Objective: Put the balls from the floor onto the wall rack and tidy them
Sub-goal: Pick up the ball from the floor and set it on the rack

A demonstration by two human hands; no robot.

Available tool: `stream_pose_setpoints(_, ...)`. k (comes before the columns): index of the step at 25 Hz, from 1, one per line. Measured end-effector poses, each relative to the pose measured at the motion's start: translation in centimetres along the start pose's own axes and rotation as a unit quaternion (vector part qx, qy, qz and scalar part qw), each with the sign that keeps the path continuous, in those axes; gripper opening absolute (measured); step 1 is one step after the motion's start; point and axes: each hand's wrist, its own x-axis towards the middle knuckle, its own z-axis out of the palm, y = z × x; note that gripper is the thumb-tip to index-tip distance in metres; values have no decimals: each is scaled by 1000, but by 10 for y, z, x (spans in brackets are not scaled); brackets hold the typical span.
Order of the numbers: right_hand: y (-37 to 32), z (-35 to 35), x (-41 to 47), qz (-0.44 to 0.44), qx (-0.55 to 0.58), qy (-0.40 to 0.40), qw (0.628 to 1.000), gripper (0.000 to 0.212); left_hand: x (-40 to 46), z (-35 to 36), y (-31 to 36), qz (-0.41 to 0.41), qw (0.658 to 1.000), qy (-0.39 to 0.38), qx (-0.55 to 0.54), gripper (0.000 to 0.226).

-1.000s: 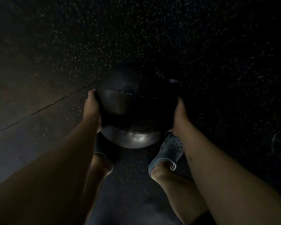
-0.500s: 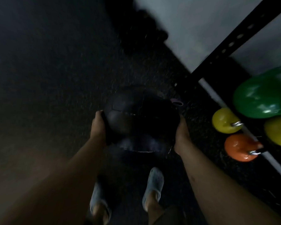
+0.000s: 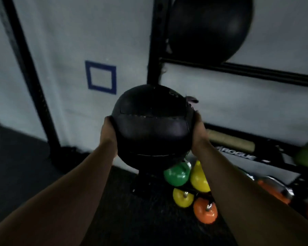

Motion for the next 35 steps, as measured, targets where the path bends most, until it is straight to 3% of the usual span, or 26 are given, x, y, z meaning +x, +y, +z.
stream_pose_setpoints(2, -68, -34, 4, -38, 67, 14, 997, 68, -24, 60, 28, 41, 996, -73, -21, 45)
stream_pose_setpoints(6, -155, -119, 8, -136, 127, 59, 981, 65, -70, 168, 54, 95, 980, -161, -61, 49)
stream_pose_setpoints(11, -204, -222, 18, -191, 150, 85, 966, 69, -106, 279, 41, 123, 960, -233, -92, 57)
stream_pose_setpoints(16, -236, -301, 57, -213, 155, 98, 960, 69, -112, 376, 33, 174, 940, -289, -50, 67)
stream_pose_setpoints(22, -302, -342, 114, -236, 151, 113, 953, 67, -99, 466, 51, 219, 926, -308, 10, 82)
stream_pose_setpoints(28, -329, -335, 188, -305, 150, 169, 925, 24, -52, 531, 72, 271, 930, -243, 54, 94)
stream_pose_setpoints(31, -325, -340, 224, -332, 111, 190, 917, 10, -28, 556, 67, 338, 899, -262, 96, 82)
stream_pose_setpoints(35, -336, -353, 262, -388, 104, 199, 894, 13, -3, 588, 65, 382, 871, -281, 130, 71)
